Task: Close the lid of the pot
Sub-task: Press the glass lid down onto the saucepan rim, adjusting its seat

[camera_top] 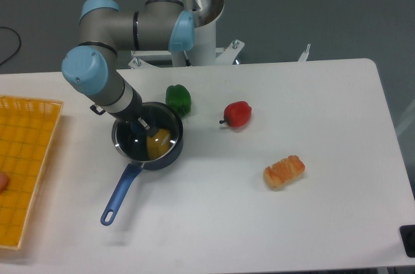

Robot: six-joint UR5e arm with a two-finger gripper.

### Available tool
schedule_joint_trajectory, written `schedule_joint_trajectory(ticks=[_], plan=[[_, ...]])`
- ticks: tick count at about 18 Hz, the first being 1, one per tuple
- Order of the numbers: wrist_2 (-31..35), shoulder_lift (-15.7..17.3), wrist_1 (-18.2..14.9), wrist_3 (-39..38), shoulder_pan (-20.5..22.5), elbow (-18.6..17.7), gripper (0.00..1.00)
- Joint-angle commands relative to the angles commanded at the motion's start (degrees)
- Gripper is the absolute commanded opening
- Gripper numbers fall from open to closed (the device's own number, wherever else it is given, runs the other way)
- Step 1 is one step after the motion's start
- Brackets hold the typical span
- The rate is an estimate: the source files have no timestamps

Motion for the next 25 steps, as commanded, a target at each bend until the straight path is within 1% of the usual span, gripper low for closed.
schedule_joint_trajectory(ticks=[8, 15, 25], plan=[[0.3, 0.0, -0.1, 0.4, 0.1, 0.3, 0.37], [0.4, 0.6, -0.8, 0.8, 0.3, 0.9, 0.37], [1.1, 0.4, -0.6, 0.7, 0.0, -0.2, 0.37]])
